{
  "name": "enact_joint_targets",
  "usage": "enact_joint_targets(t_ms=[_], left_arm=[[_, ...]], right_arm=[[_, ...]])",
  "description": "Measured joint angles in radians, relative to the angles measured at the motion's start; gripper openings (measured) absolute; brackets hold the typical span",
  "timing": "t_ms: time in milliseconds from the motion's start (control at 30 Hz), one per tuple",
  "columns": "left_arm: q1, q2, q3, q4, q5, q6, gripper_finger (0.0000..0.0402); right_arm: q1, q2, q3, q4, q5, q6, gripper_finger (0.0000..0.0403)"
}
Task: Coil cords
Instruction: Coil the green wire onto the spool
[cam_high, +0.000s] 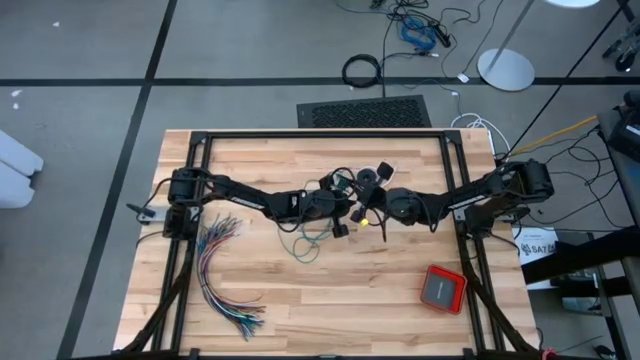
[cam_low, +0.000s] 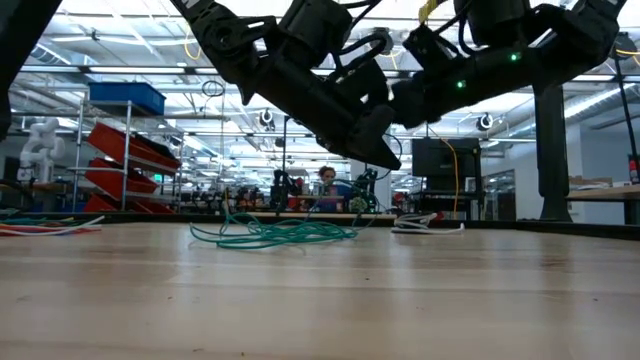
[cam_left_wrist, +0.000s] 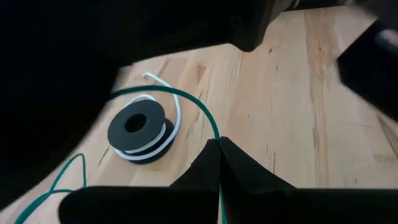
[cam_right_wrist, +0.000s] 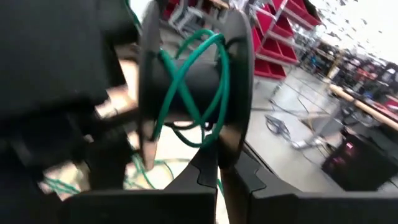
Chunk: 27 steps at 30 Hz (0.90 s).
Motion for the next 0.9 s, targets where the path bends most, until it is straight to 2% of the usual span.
enact_joint_targets(t_ms=[133,633,900], left_arm=[[0.000,0.000,0.000,-0.007,-0.002,-0.015,0.0000],[-0.003,0.000,0.000,-0.055,0.001,-0.036,0.0000],[-0.005,0.000,0.000,-0.054,0.006,-0.036,0.0000]], right_arm=[[-0.002,0.001,-0.001,-0.037,0.039,0.001,0.0000],[-0.028,0.001,-0.001,-0.095,0.037,0.020,0.0000],[-0.043,0.001,-0.001,-0.227,0.033,0.079,0.0000]])
